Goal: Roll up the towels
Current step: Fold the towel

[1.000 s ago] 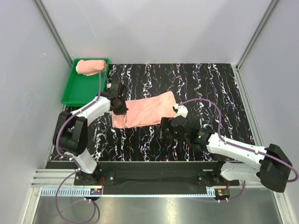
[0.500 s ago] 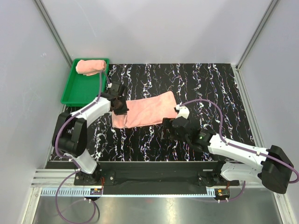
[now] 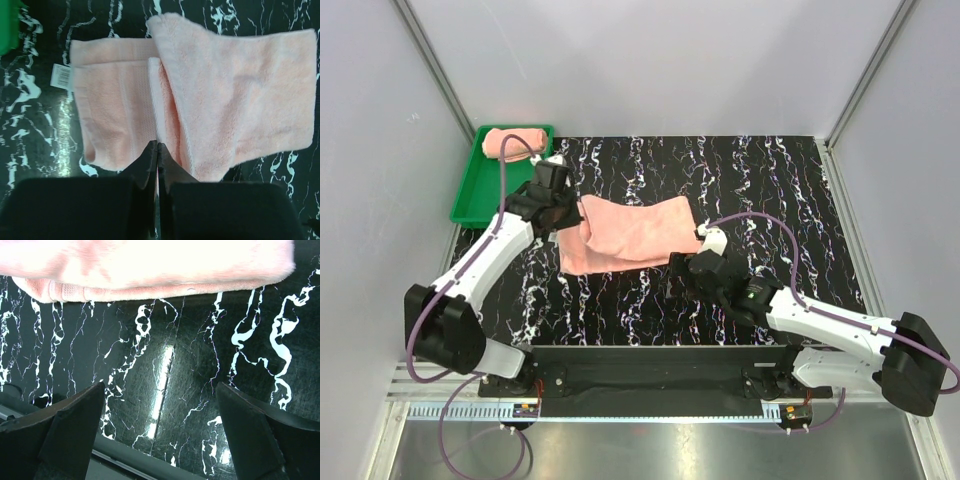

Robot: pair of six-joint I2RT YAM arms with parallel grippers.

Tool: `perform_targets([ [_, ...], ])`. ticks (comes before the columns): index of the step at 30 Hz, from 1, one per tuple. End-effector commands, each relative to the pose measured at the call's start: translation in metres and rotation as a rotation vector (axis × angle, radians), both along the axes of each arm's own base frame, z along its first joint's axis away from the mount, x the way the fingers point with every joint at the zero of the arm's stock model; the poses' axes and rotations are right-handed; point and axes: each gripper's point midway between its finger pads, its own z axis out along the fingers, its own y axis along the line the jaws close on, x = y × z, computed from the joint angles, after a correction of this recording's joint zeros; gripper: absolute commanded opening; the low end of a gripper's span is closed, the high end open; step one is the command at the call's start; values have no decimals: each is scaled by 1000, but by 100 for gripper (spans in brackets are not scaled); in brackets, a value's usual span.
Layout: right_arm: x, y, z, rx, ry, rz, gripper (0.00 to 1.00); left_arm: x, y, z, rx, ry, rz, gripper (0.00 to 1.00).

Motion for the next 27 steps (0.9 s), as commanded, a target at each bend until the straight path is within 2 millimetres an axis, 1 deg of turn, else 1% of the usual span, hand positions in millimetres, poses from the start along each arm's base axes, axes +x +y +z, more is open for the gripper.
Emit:
perform_targets([
  [1, 10, -1, 19, 18, -51, -31, 100, 2, 24, 29, 39, -66, 45, 0],
  [5, 11, 3, 18, 22, -45, -25, 100, -3, 45, 13, 67, -36, 92, 0],
  [6, 10, 4, 17, 25, -43, -22, 100, -7, 49, 4, 77, -14, 102, 0],
  [8, 10, 6, 14, 25, -34, -15, 100, -8, 56, -6, 90, 9, 133, 0],
  [9, 10, 7, 14, 29, -34, -15, 100, -11, 58, -15, 96, 32, 143, 7],
  [10, 10, 8, 13, 26, -30, -9, 100, -12, 60, -23, 111, 53, 154, 25],
  [11, 10, 9, 11, 19, -24, -6, 100, -13, 63, -30, 118, 69, 177, 37],
  [13, 10, 11, 9, 15, -21, 0, 100, -15, 71, -48, 146, 115, 210, 51],
  [14, 11, 12, 10, 11, -21, 2, 100, -15, 75, -53, 145, 130, 240, 69],
  [15, 12, 12, 10, 7, -23, 7, 100, -16, 77, -61, 151, 152, 251, 78],
  [17, 15, 14, 18, 6, -37, 5, 100, -14, 79, -62, 140, 154, 266, 89],
  [19, 19, 11, 25, -1, -50, 6, 100, -13, 79, -54, 133, 125, 271, 90],
  [20, 22, 11, 36, 18, -70, 5, 99, -10, 78, -48, 123, 97, 267, 91],
  [21, 30, 6, 41, 33, -72, -6, 97, -11, 77, -40, 111, 68, 263, 91],
  [23, 44, 2, 58, 94, -96, -20, 93, -11, 72, -35, 95, 40, 241, 91],
  [24, 56, -6, 62, 129, -89, -29, 90, -13, 70, -36, 91, 39, 235, 91],
  [25, 64, -9, 62, 151, -83, -37, 84, -14, 67, -39, 87, 46, 225, 91],
  [26, 75, -9, 68, 186, -96, -38, 80, -14, 65, -43, 86, 54, 222, 91],
  [27, 77, -5, 67, 216, -79, -3, 76, -17, 65, -56, 90, 87, 219, 91],
])
